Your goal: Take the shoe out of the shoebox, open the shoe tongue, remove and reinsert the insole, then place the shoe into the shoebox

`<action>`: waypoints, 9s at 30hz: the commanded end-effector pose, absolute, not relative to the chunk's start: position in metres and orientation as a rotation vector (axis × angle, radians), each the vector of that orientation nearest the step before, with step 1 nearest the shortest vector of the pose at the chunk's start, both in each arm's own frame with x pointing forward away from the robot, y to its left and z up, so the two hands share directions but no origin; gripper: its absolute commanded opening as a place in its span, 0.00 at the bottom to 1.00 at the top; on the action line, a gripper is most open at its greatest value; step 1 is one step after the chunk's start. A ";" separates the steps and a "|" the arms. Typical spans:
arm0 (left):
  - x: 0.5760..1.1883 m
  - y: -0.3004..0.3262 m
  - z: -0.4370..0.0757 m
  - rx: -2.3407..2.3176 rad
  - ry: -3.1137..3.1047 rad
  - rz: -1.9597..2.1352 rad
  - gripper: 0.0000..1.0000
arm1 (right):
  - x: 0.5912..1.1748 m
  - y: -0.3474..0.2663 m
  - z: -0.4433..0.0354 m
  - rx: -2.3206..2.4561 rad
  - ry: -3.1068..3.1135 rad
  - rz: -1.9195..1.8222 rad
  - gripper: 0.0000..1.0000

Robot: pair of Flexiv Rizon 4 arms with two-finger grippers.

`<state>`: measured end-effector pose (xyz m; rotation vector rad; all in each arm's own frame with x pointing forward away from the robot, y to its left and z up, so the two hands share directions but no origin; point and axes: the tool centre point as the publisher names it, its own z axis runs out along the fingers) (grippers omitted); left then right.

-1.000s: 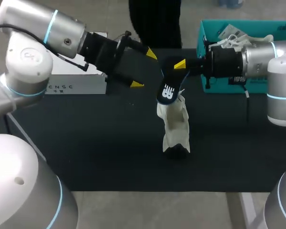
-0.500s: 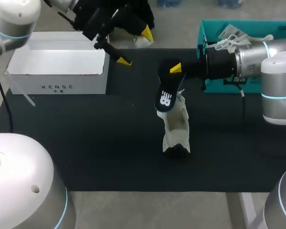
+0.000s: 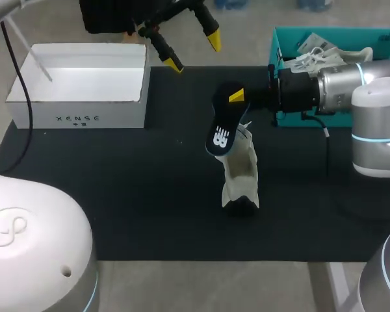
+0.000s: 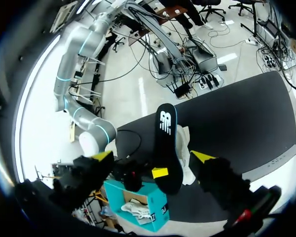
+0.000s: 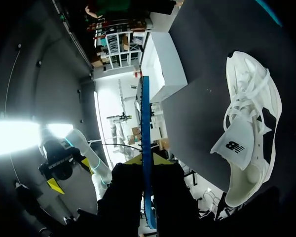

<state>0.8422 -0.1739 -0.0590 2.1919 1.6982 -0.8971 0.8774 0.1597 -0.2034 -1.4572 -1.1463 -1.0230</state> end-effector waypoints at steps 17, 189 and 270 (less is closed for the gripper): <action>0.839 -0.172 -0.058 2.290 1.750 -0.756 1.00 | 0.875 0.162 -0.202 -1.450 -1.148 -1.030 0.00; 0.858 -0.223 -0.200 1.229 1.520 -1.541 0.00 | 0.872 0.162 -0.204 -1.463 -1.102 -1.025 0.00; 0.758 -0.178 -0.165 1.313 1.795 -1.661 0.00 | 0.729 0.009 -0.166 -1.502 -2.433 -0.703 1.00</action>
